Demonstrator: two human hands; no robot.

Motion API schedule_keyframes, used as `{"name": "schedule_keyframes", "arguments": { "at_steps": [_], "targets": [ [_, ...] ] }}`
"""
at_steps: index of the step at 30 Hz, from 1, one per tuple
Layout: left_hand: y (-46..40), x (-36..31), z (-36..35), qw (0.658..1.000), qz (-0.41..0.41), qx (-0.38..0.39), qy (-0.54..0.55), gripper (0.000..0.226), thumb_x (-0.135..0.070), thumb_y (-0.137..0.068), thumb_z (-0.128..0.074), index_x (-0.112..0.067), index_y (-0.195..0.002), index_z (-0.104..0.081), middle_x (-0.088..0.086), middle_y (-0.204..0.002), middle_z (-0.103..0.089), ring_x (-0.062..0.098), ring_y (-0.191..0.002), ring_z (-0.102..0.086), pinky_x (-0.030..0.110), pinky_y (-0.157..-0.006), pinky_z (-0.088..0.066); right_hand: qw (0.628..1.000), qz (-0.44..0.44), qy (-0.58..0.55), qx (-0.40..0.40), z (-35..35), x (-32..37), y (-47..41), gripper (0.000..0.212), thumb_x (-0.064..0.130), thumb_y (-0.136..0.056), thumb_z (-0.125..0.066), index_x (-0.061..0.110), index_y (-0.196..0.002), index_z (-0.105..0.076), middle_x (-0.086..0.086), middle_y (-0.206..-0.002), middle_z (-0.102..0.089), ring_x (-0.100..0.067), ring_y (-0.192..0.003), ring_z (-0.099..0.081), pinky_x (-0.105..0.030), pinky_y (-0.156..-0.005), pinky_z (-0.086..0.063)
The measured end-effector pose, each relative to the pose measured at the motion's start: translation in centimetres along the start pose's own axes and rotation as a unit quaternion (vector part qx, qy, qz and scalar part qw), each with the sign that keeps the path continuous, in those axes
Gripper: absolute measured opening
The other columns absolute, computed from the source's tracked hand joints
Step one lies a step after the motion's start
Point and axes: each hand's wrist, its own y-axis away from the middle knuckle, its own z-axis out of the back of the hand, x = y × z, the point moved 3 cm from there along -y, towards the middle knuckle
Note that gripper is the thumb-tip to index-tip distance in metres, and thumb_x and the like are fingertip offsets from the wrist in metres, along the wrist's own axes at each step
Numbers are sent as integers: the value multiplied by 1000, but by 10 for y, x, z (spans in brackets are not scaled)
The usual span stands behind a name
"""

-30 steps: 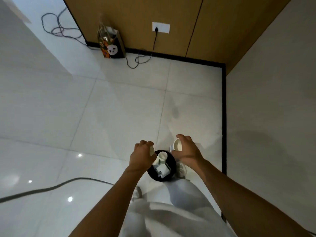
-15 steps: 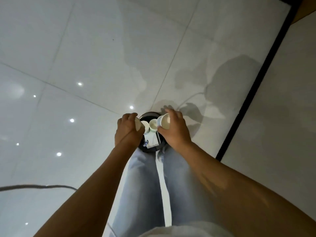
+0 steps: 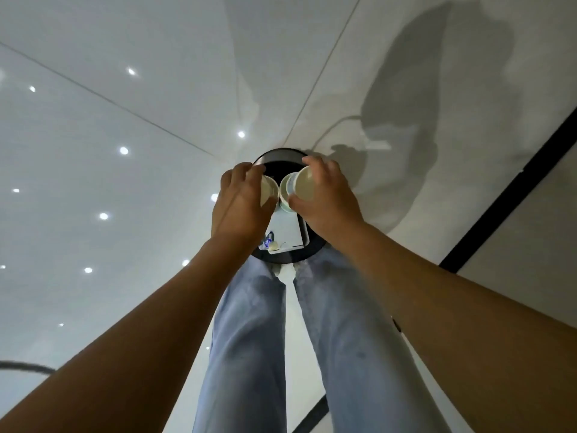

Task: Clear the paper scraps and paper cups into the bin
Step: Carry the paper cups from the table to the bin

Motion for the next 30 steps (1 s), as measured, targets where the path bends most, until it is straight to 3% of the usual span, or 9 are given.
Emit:
{"name": "schedule_keyframes", "arguments": {
  "at_steps": [13,18,22,30],
  "targets": [
    [-15,23,-41,996,-48,63,-26,61,-30,-90,-61,-14,-144,-37,8,-152,-32,27,-142,-23,40,-115,-28,988,52,137,45,-51,-14,-19,77,32,-85,-67,23,-148,-23,-8,-147,-24,-27,-133,-27,-41,-102,-40],
    [-4,26,-26,995,-68,72,-33,70,-33,-89,-63,-17,-148,-28,7,-157,-20,28,-145,-14,42,-117,-21,983,41,168,53,-47,-2,-8,88,29,-87,-66,25,-152,-8,-10,-159,-7,-30,-144,-12,-42,-113,-28],
    [20,28,7,993,-89,66,-45,66,-33,-89,-61,-16,-146,-31,6,-153,-30,25,-140,-25,36,-115,-25,990,18,132,39,-28,28,11,82,21,-86,-63,22,-152,-15,-12,-158,-13,-28,-143,-15,-40,-112,-29],
    [99,24,135,997,-35,35,-64,60,-40,-97,-44,-18,-149,-23,7,-156,-23,24,-144,-18,35,-117,-18,984,85,158,19,44,153,98,65,19,-91,-57,17,-148,-26,-7,-147,-34,-26,-133,-34,-35,-101,-39]
  ]
}}
